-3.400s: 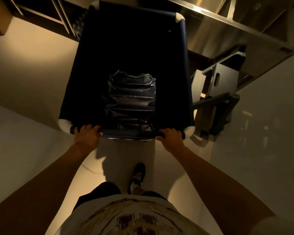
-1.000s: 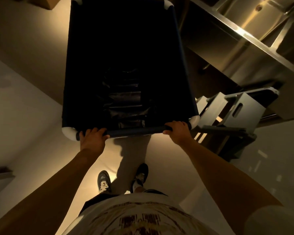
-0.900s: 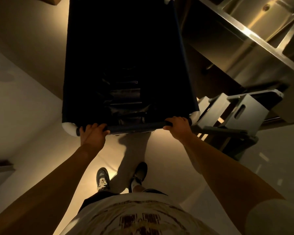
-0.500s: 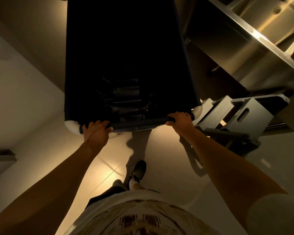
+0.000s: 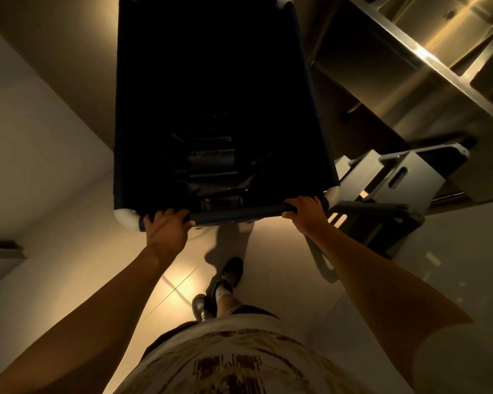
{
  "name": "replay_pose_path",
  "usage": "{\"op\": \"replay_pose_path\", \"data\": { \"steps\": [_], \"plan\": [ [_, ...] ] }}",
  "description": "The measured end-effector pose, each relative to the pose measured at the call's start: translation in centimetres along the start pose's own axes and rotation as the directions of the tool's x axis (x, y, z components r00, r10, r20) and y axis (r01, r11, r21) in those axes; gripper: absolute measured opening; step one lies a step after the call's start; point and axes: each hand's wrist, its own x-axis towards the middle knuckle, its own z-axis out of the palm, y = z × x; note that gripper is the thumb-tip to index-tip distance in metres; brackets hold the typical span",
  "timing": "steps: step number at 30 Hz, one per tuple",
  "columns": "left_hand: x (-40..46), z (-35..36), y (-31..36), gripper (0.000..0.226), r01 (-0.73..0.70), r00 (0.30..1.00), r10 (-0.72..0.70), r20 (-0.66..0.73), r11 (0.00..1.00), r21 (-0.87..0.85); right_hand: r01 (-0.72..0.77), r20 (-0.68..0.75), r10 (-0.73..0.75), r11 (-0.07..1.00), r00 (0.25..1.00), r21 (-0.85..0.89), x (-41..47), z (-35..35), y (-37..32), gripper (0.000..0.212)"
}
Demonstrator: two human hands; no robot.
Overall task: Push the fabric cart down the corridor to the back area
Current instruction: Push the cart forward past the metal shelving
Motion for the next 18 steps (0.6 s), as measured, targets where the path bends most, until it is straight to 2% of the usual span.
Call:
{"op": "replay_pose_path", "data": {
  "steps": [5,9,15,18],
  "plan": [
    [-3.5,1.6,-0.3,0.040,-0.009,1.000,0.009,0.009,1.000,0.009,0.007,-0.030,-0.006,1.000,1.000,0.018,-3.6,2.0,0.3,0.036],
    [-6.2,3.4,-0.5,0.045,-0.025,0.999,0.026,-0.021,0.998,0.055,-0.023,0.005,0.023,0.998,1.000,-0.060,-6.1,3.4,0.4,0.045],
    [-9.2,6.4,-1.9,0.049,-0.065,0.990,0.070,-0.123,0.997,0.044,-0.011,-0.006,0.011,0.993,1.000,-0.120,-9.4,5.6,1.0,0.045],
    [-10.3,7.4,-2.1,0.048,-0.074,0.981,0.067,-0.184,0.997,-0.029,-0.023,-0.012,0.022,0.995,1.000,-0.101,-10.3,6.1,1.2,0.045]
  ]
}}
